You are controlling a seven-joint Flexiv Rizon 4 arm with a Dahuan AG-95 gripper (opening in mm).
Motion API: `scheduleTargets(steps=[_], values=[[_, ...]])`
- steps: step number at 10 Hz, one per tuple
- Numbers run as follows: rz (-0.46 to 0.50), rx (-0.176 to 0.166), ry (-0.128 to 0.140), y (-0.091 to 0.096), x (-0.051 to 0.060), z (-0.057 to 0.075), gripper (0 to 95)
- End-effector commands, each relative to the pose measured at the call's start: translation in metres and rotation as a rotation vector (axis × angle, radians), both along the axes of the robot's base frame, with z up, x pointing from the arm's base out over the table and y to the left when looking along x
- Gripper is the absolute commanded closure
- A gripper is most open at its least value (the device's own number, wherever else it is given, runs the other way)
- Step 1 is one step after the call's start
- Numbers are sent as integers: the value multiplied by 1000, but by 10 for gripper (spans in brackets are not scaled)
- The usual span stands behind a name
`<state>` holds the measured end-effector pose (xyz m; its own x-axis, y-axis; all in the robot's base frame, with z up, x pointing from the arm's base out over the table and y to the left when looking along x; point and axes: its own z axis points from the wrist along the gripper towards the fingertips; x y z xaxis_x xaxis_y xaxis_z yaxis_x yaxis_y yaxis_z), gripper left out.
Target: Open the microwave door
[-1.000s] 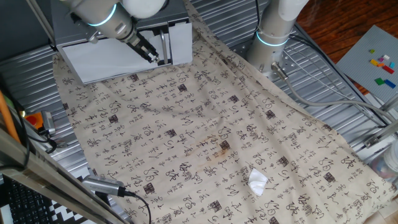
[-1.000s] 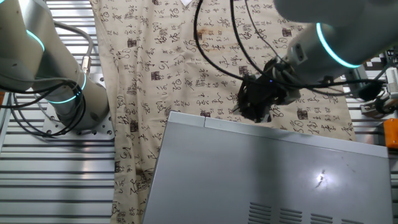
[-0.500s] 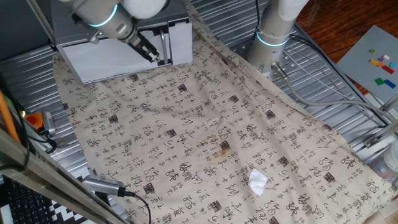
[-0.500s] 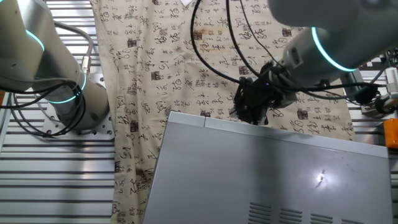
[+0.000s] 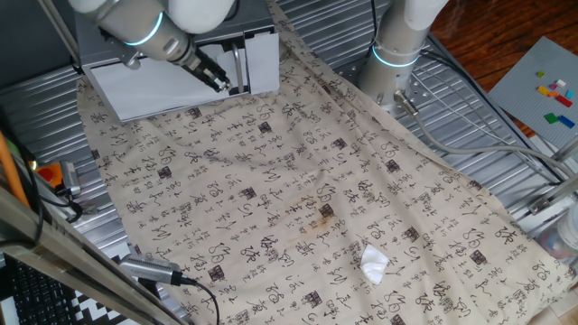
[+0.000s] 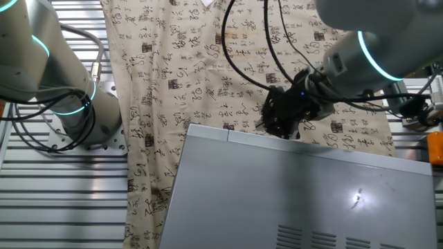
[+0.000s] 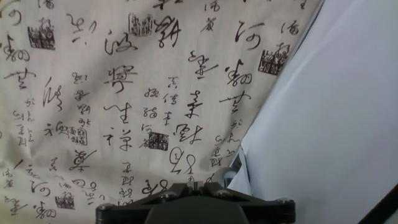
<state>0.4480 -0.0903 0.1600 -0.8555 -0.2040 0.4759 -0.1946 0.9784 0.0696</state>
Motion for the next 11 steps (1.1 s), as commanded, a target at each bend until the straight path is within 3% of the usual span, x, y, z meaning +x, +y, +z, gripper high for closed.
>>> scheduleTargets(steps=[1, 6, 9, 11], values=[[-3, -2, 40, 0, 2, 0, 950], [6, 1, 93, 0, 2, 0, 950], [24, 15, 146, 0, 2, 0, 950], [28, 18, 151, 0, 2, 0, 950]])
